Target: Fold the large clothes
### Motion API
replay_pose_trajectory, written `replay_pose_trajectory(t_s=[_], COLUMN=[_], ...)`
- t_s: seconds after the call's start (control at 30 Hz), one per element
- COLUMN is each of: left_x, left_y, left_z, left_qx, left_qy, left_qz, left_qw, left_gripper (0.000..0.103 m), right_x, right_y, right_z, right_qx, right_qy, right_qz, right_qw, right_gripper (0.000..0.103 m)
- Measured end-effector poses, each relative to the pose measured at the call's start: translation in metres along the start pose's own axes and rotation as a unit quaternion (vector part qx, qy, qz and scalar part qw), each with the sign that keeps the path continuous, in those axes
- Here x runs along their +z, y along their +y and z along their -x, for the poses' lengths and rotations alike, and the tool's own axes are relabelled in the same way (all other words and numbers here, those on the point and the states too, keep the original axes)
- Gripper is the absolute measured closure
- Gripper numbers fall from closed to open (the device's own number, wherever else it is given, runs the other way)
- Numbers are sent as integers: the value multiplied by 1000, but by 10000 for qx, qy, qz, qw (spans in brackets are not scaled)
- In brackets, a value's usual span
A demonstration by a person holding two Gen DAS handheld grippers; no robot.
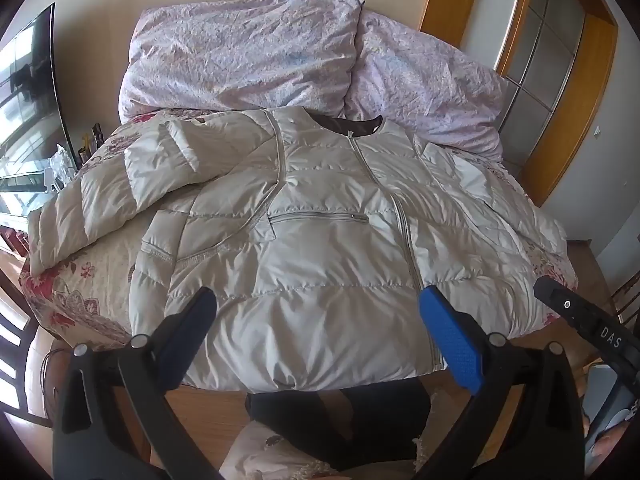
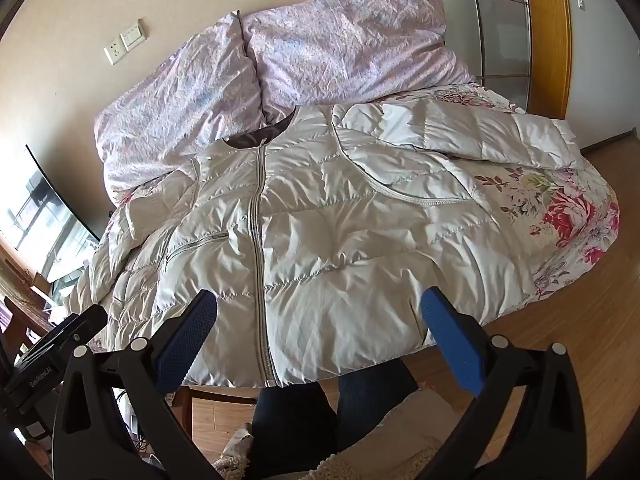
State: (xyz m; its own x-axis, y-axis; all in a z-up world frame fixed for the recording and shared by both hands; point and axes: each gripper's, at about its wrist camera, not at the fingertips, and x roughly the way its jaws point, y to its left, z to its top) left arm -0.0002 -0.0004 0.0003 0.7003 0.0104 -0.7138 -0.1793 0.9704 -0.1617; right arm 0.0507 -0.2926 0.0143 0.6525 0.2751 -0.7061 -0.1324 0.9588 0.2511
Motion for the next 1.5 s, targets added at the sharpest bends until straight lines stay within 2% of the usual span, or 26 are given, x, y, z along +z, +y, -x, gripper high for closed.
replay_pose_trajectory(t_s=[1.5], left_x=[0], left_y=[0], left_z=[0], left_qx=[13], left_qy=[49], left_qz=[-10], left_qw=[10000], left_gripper=[2], right_x=[1], right_y=[-3], right_z=[-3], right_qx=[-21], right_qy=[-25], right_qz=[12], right_qw=[10000], right_gripper=[1])
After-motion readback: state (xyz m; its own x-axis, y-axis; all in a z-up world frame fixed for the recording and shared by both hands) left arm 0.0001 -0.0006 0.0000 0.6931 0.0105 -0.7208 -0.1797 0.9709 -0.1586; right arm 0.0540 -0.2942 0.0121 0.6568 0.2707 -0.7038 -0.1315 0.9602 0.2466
